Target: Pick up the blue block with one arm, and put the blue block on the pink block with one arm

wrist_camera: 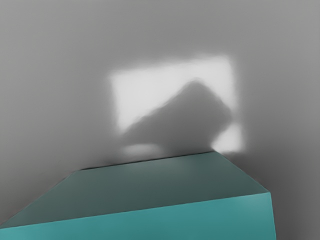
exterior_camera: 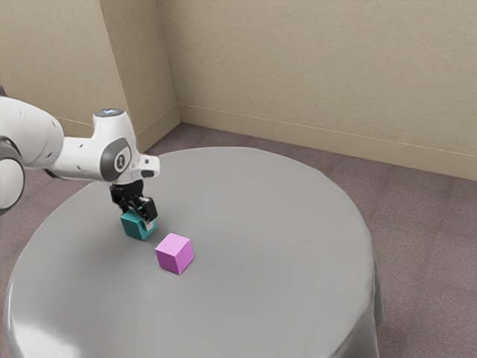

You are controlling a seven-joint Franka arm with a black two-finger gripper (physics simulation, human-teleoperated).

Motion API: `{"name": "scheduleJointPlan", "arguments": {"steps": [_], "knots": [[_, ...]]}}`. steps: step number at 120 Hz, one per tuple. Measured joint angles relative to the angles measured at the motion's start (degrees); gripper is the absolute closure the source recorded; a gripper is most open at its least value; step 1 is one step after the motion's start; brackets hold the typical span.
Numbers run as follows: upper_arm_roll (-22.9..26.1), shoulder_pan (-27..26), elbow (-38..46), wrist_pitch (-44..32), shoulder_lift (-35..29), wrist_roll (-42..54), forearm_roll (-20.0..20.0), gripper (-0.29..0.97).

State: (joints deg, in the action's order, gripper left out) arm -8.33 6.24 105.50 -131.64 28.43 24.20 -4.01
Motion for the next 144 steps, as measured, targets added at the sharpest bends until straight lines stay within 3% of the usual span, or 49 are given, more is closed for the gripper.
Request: {"name": "scheduleJointPlan", "arguments": {"steps": [71,110,144], "knots": [[-0.09,-0.36,-1.15,0.13,-0.02,0.41,-0.07,0.25],[-0.11,-0.36,-1.17,0.14,-0.76,0.18,0.29,0.3],[0.22,-1.84,-0.99,2.33,-6.61,-0.55,0.31,0.31]]}}
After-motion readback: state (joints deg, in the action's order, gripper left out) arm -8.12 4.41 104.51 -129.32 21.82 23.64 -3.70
